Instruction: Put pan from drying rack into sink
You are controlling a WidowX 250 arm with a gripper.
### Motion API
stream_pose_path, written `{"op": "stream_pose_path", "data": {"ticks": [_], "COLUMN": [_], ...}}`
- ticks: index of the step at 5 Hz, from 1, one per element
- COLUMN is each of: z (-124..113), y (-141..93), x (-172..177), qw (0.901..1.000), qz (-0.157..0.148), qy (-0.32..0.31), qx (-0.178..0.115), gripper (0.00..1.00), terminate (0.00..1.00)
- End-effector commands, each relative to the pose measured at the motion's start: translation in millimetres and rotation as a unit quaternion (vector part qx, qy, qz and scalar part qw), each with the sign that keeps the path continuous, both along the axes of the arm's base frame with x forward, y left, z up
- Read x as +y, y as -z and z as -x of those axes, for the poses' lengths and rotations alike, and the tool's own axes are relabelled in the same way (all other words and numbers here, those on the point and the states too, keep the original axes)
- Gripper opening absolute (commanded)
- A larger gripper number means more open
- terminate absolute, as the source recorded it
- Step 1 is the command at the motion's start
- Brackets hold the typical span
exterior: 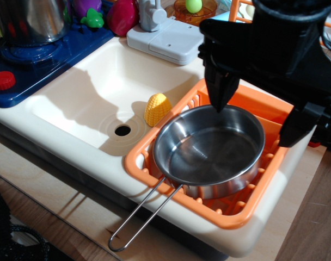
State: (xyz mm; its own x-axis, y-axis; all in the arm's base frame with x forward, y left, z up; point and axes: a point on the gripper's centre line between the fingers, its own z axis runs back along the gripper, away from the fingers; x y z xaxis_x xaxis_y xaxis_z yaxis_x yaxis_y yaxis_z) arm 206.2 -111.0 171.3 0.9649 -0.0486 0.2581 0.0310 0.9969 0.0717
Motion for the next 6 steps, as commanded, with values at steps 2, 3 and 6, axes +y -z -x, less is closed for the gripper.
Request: {"op": "stream_pose_path", "data": {"ticks": [2,3,6], "z": [-3,-12,-20], "y": [16,31,53], "x": [-1,-1,3], "qw": [0.9997,0.9993,0.9975], "qz": [0.02,0.028,0.066], "qy": [-0.002,0.0,-0.011], "qx": [-0.013,-0.026,-0.021], "gripper": [1.0,1.0,0.0], "terminate": [0.0,0.0,0.0]}}
